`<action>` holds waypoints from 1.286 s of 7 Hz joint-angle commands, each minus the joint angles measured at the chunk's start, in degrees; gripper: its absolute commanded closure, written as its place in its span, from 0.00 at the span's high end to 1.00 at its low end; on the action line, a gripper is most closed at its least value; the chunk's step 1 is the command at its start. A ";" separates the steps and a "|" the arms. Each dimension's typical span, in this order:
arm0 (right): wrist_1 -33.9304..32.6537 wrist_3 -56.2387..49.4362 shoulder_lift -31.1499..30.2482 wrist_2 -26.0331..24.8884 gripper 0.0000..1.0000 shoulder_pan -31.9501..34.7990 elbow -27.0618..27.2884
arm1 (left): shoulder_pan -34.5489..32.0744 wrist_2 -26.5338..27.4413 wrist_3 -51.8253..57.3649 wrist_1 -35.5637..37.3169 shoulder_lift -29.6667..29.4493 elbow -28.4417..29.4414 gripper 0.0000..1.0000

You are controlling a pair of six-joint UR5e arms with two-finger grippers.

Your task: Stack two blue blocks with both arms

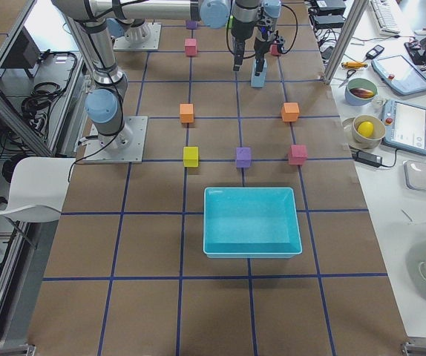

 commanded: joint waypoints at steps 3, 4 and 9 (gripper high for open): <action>0.00 0.00 0.00 0.09 1.00 0.00 -0.01 | 1.22 -3.33 0.37 -9.14 7.54 0.22 1.00; 0.00 0.00 0.00 0.09 1.00 0.00 -0.01 | 2.36 -5.08 1.15 -13.80 11.57 0.13 1.00; -0.17 1.05 -0.18 0.09 1.00 0.00 -0.36 | 11.23 -3.69 10.74 -21.85 28.72 -8.62 1.00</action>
